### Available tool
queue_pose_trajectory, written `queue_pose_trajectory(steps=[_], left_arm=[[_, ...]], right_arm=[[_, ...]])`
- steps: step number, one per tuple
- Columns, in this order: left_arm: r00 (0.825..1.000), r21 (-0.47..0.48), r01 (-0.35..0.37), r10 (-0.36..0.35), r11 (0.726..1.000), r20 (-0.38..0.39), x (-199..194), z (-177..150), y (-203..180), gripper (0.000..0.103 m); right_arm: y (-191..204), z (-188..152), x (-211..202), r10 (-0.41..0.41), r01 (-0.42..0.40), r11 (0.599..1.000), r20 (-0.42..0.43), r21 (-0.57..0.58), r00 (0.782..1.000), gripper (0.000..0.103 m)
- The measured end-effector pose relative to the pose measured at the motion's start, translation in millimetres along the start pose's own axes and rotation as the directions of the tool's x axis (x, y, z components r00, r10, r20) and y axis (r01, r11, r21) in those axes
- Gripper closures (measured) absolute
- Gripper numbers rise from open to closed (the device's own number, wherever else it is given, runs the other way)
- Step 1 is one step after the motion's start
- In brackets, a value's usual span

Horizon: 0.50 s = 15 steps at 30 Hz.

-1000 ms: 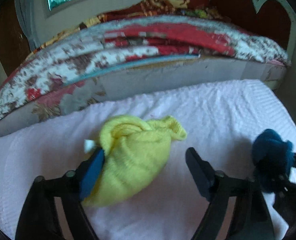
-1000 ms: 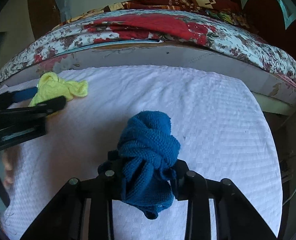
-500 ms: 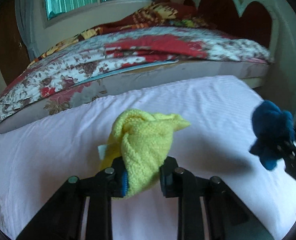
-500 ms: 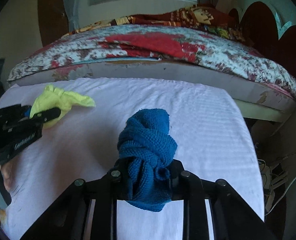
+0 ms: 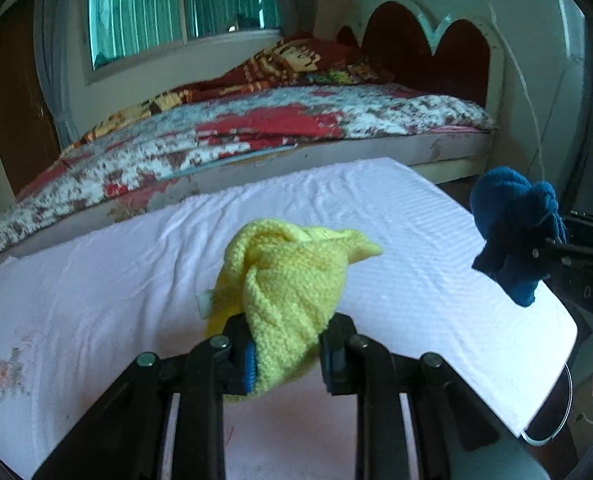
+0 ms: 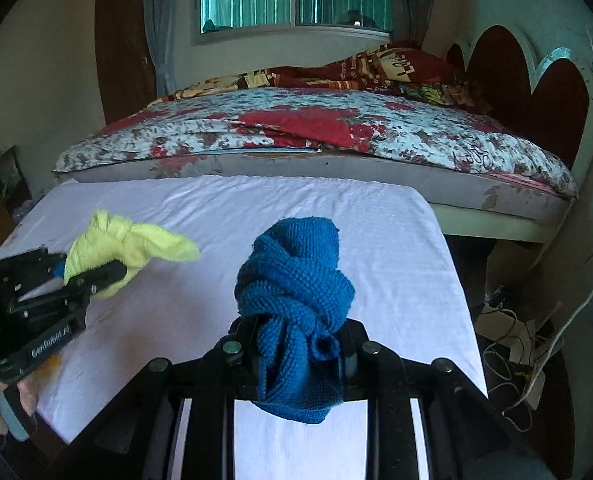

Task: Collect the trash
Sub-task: 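Carry the yellow cloth and blue cloth over the black bin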

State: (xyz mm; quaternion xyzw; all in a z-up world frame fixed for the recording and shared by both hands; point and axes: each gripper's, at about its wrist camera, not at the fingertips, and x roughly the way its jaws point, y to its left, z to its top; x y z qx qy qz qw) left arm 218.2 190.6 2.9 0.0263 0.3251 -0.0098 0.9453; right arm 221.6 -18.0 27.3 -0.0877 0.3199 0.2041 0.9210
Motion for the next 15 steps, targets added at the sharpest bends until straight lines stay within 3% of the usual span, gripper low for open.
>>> queue_pose_trajectory(steps=[15], left_arm=[[0.994,0.049,0.101,-0.103,0.994,0.048,-56.6,-30.5,-64.6,0.078]], right_arm=[[-39.2,-67.9,-97.1,-0.069,0.069,0.997,0.019,0.02,0.997,0.078]])
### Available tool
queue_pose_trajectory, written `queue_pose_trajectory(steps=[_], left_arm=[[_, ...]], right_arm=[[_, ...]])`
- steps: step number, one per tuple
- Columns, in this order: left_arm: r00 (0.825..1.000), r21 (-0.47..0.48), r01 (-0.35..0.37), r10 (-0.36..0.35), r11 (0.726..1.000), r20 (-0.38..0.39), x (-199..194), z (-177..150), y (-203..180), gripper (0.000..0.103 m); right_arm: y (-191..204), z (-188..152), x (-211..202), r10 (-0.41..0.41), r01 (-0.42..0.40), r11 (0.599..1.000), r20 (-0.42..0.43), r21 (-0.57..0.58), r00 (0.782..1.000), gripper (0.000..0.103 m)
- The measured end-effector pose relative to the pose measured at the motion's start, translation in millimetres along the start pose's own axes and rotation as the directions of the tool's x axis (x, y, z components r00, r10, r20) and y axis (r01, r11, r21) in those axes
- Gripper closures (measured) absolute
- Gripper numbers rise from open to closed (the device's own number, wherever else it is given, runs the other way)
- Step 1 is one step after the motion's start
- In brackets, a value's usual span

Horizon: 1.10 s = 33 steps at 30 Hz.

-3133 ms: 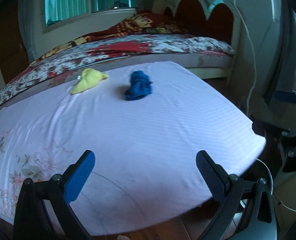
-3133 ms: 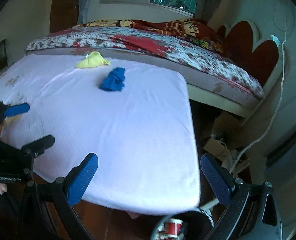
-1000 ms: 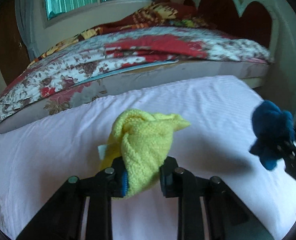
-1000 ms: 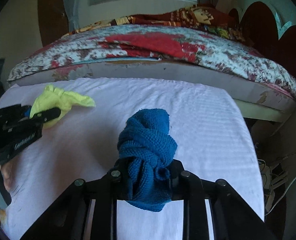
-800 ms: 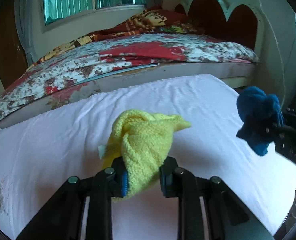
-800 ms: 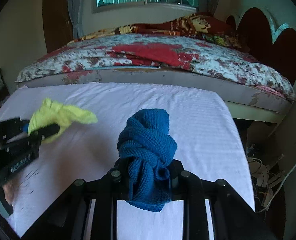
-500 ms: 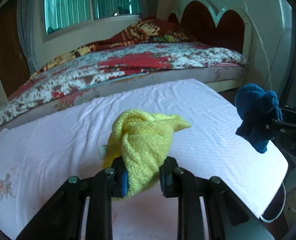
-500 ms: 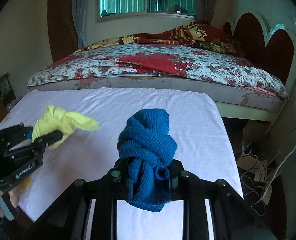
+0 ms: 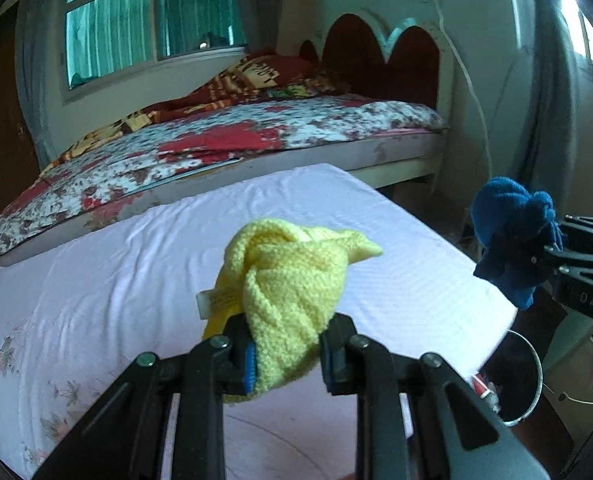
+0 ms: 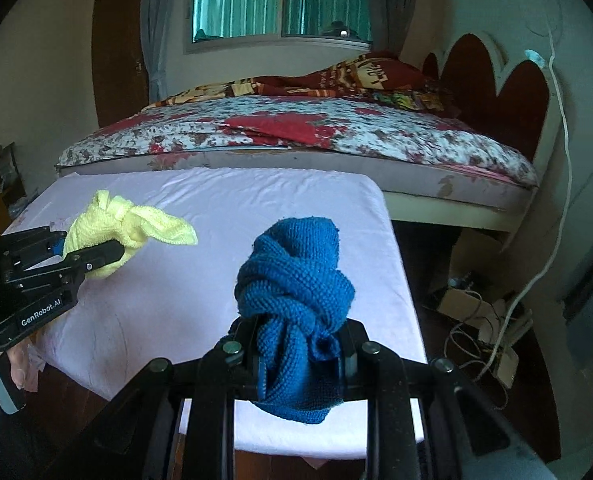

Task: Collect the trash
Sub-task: 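Carry the yellow cloth and blue cloth over the black bin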

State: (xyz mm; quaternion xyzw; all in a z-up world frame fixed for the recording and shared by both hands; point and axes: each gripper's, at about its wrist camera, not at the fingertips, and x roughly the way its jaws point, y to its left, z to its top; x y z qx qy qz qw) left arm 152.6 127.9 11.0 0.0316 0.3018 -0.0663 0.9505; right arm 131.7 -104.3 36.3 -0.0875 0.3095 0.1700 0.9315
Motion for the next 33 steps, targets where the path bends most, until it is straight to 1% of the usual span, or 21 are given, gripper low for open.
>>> queue_pose_trajectory(steps=[9,17,22,28,33], left_arm=[[0.995,0.047,0.099,-0.098,0.994,-0.007,-8.5,-12.0,-49.4,0.078],[0.988,0.082,0.154,-0.154,0.985,-0.01,-11.7,-16.0,-90.1,0.078],[0.983,0.107,0.186,-0.184,0.977,-0.025,-7.1,-19.4,-116.8,0.078],[0.971,0.139,0.24,-0.234,0.961,-0.055,-4.0,-24.9,-154.2,0.078],[0.957,0.168,0.287,-0.276,0.943,-0.088,-0.8,-32.1,-185.0,0.078]], right_arm=[[-26.7,-34.3,-27.2,-0.05,0.05,0.997,-0.013,0.054,0.999,0.078],[-54.1,-56.0,-43.2,-0.088,0.091,0.991,-0.029,0.099,0.996,0.077],[-74.7,-71.6,-53.9,-0.108,0.112,0.985,-0.037,0.128,0.993,0.077],[-102.4,-89.6,-65.9,-0.141,0.148,0.975,-0.056,0.165,0.988,0.077],[-124.2,-111.0,-80.2,-0.175,0.188,0.963,-0.078,0.194,0.981,0.077]])
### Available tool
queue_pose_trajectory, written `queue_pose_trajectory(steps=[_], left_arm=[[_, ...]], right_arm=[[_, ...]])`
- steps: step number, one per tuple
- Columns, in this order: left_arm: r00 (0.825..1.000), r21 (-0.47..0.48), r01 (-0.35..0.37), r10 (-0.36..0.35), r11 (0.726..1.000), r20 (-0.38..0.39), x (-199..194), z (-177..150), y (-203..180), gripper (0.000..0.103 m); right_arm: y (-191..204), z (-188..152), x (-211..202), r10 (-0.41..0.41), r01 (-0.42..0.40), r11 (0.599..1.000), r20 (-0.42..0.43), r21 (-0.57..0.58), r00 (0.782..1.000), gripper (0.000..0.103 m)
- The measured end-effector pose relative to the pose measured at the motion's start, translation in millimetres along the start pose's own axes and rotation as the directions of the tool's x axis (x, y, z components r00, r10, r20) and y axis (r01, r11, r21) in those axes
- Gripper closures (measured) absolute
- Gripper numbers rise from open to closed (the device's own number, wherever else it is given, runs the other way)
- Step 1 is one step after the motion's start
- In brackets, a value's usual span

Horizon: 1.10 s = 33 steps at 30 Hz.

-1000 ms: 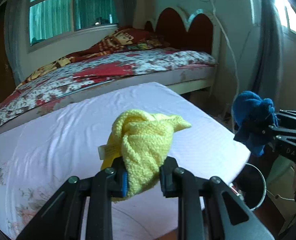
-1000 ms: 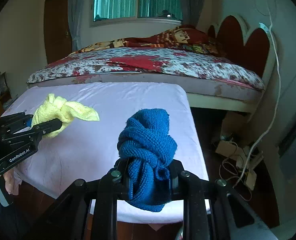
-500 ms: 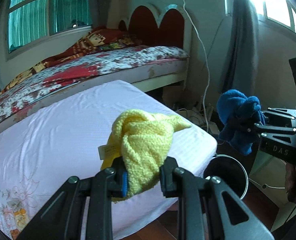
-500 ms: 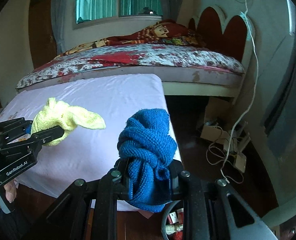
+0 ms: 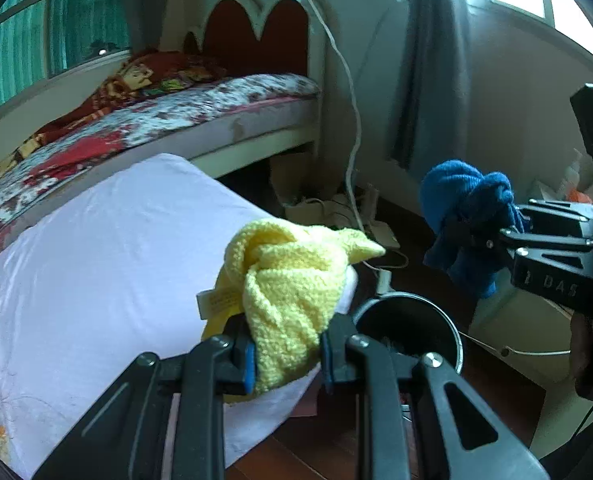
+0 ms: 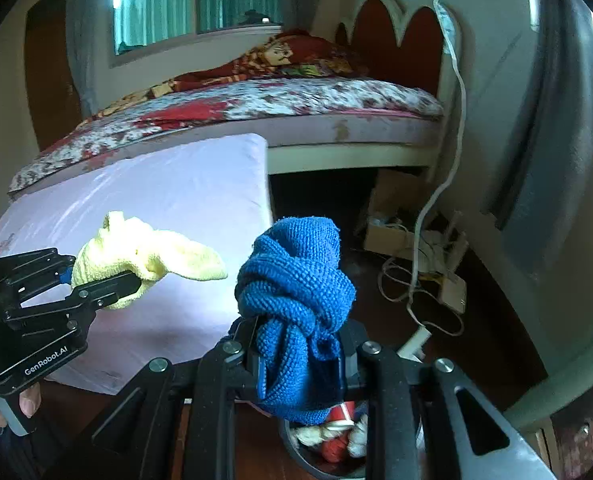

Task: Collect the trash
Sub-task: 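Carry the yellow cloth and blue cloth over the black bin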

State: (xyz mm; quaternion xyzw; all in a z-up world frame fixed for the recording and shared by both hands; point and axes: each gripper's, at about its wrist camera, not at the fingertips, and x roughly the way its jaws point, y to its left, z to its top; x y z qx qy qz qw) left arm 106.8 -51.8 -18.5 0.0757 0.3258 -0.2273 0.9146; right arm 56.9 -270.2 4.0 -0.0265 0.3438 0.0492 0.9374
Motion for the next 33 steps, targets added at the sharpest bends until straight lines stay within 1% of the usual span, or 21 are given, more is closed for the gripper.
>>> queue_pose_trajectory(steps=[6,10,12,19,26,31,33], left_arm=[[0.998,0.028,0.046,-0.045,0.999,-0.041,15.8,-5.1,-32.1,0.078],[0.994,0.045,0.082,-0.078,0.996,-0.082,28.1,-12.5,-51.0,0.078],[0.989,0.044,0.107,-0.102,0.993,-0.111,36.5,-17.6,-57.8,0.078],[0.971,0.054,0.155,-0.142,0.987,-0.19,61.5,-34.3,-74.1,0.078],[0.949,0.052,0.196,-0.177,0.979,-0.261,87.2,-47.1,-85.7,0.078],[0.939,0.026,0.207,-0.191,0.978,-0.286,107.0,-52.1,-87.6,0.078],[0.928,0.014,0.218,-0.203,0.976,-0.311,118.2,-54.7,-88.2,0.078]], right_arm=[[-32.3,-26.2,-5.7,-0.044,0.045,0.999,-0.045,0.027,0.998,0.077],[-49.5,-46.1,-0.9,-0.048,0.052,0.998,-0.086,0.039,0.995,0.077],[-55.2,-55.6,3.9,-0.045,0.05,0.998,-0.108,0.045,0.993,0.077],[-70.7,-96.4,23.0,-0.039,0.046,0.998,-0.196,0.032,0.98,0.077],[-80.7,-116.0,38.2,-0.029,0.038,0.999,-0.248,0.03,0.968,0.077],[-82.9,-131.8,64.2,-0.01,0.018,1.0,-0.285,0.023,0.958,0.077],[-84.7,-139.6,78.0,-0.006,0.013,1.0,-0.313,0.02,0.95,0.077]])
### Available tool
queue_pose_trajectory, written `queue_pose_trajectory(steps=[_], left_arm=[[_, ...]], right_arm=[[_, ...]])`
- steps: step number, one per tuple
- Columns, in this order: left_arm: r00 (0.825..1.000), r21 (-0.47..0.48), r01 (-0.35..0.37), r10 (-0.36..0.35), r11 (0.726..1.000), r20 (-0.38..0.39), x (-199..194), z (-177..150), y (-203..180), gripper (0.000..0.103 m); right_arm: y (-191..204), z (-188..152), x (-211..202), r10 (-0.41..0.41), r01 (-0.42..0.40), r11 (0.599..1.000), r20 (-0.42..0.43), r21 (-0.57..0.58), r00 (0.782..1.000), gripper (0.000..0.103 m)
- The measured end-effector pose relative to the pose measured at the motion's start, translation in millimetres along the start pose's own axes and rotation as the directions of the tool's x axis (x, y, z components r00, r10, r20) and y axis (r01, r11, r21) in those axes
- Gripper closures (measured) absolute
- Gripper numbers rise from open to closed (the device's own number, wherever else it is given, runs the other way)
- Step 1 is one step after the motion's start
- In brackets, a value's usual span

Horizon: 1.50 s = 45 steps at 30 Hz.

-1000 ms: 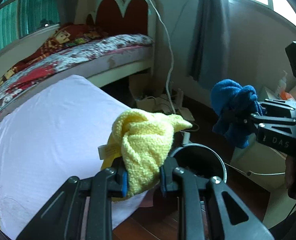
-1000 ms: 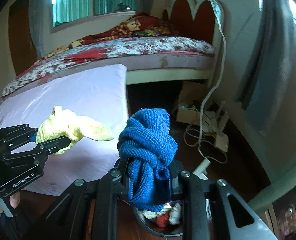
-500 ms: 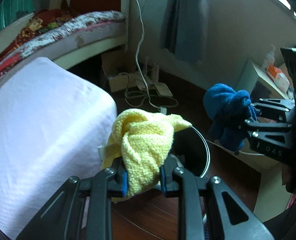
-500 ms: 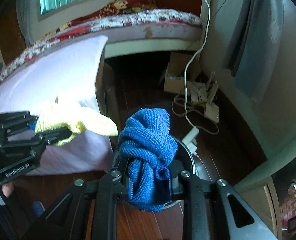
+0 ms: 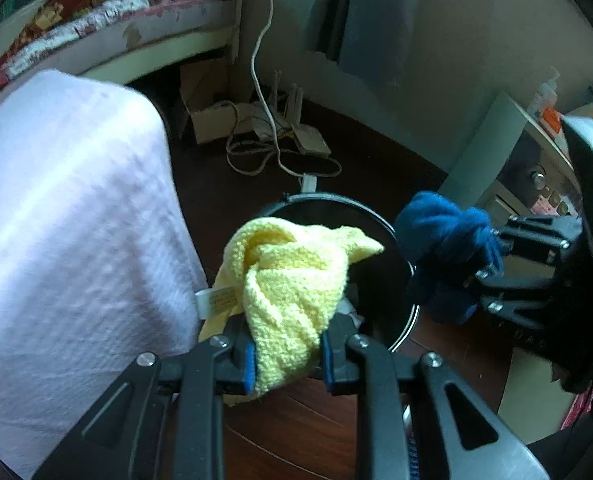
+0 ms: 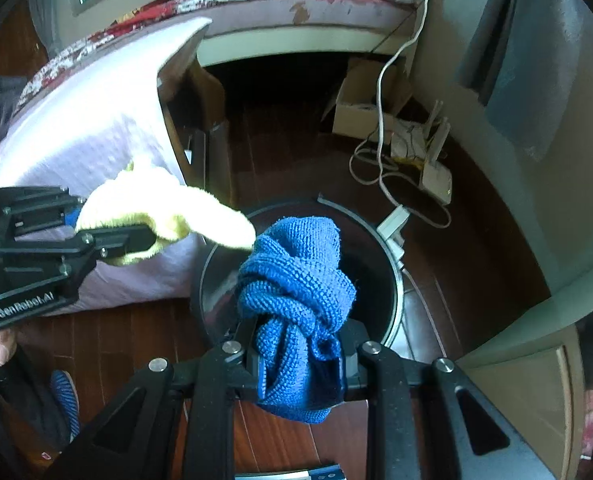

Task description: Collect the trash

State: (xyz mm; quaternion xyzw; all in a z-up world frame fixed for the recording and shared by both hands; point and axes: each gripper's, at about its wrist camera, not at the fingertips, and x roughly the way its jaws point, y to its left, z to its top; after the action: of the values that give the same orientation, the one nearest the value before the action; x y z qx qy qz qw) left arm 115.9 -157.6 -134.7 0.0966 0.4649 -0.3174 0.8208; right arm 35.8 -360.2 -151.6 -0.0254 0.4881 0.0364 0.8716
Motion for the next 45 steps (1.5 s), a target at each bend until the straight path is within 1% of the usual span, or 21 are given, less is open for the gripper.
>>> queue_pose_trajectory(steps=[4,10,13,14,15,16,17,18,19,22,25,28,31,38,45], left_arm=[[0.998,-0.005,0.007,-0.007,1.0,-0.064,23.8,0.0,1.3,0.078],[0.994,-0.033,0.029,-0.032,0.999,-0.109,46.2,-1.0,1.0,0.078],[0.99,-0.05,0.05,-0.055,0.998,-0.126,54.6,-1.7,1.0,0.076],[0.988,-0.06,0.057,-0.065,0.997,-0.137,59.4,-1.9,0.5,0.065],[0.986,-0.071,0.061,-0.071,0.996,-0.149,61.9,-1.9,2.0,0.046],[0.985,-0.093,0.036,-0.051,0.995,-0.162,65.1,-3.0,4.2,0.033],[0.988,-0.104,0.018,-0.034,0.994,-0.153,60.9,-2.6,9.3,0.014],[0.992,-0.108,-0.021,0.008,0.994,-0.125,56.1,-4.1,13.0,0.006],[0.993,-0.114,-0.051,0.038,0.992,-0.112,52.7,-6.0,16.5,0.004],[0.991,-0.137,-0.1,0.086,0.985,-0.103,47.1,-13.3,25.5,0.001],[0.989,-0.136,-0.133,0.122,0.982,-0.089,43.0,-19.0,28.9,0.001],[0.987,-0.136,-0.153,0.144,0.979,-0.076,36.5,-21.5,32.2,0.001],[0.985,-0.141,-0.171,0.164,0.975,-0.06,27.6,-25.0,34.9,0.001],[0.982,-0.158,-0.187,0.181,0.969,-0.049,11.3,-32.9,39.5,0.001],[0.977,-0.173,-0.212,0.215,0.962,0.001,-25.8,-32.8,34.2,0.001]], right_arm=[[-1.2,-3.6,28.9,0.001,-0.002,1.0,-0.066,-0.016,0.998,0.077],[-1.6,-4.6,52.5,0.0,-0.004,0.999,-0.108,-0.034,0.994,0.077],[-0.1,-1.5,61.4,-0.047,0.039,0.997,-0.11,-0.069,0.993,0.074],[-1.5,-1.5,65.1,-0.076,0.067,0.994,-0.112,-0.082,0.991,0.064],[-4.8,-1.5,69.9,-0.129,0.119,0.989,-0.121,-0.089,0.984,0.036],[-10.0,-2.3,73.2,-0.159,0.149,0.985,-0.128,-0.082,0.979,0.017],[-14.0,-2.9,73.2,-0.166,0.157,0.985,-0.126,-0.077,0.978,0.0],[-18.5,-3.5,73.0,-0.172,0.164,0.984,-0.124,-0.069,0.977,0.0],[-23.5,-4.8,72.4,-0.181,0.176,0.983,-0.117,-0.055,0.976,0.0],[-32.6,-5.6,73.5,-0.165,0.165,0.986,-0.111,-0.007,0.98,0.0],[-29.8,-5.2,77.2,-0.158,0.16,0.987,-0.124,0.003,0.98,0.0],[-21.2,-5.0,79.4,-0.15,0.15,0.989,-0.128,-0.009,0.98,0.0],[-12.2,-4.3,70.0,-0.143,0.142,0.99,-0.12,-0.014,0.982,0.0],[4.8,2.9,53.2,-0.135,0.133,0.991,-0.09,-0.031,0.987,0.0],[21.0,14.4,23.1,-0.136,0.134,0.989,-0.034,-0.057,0.99,0.0]])
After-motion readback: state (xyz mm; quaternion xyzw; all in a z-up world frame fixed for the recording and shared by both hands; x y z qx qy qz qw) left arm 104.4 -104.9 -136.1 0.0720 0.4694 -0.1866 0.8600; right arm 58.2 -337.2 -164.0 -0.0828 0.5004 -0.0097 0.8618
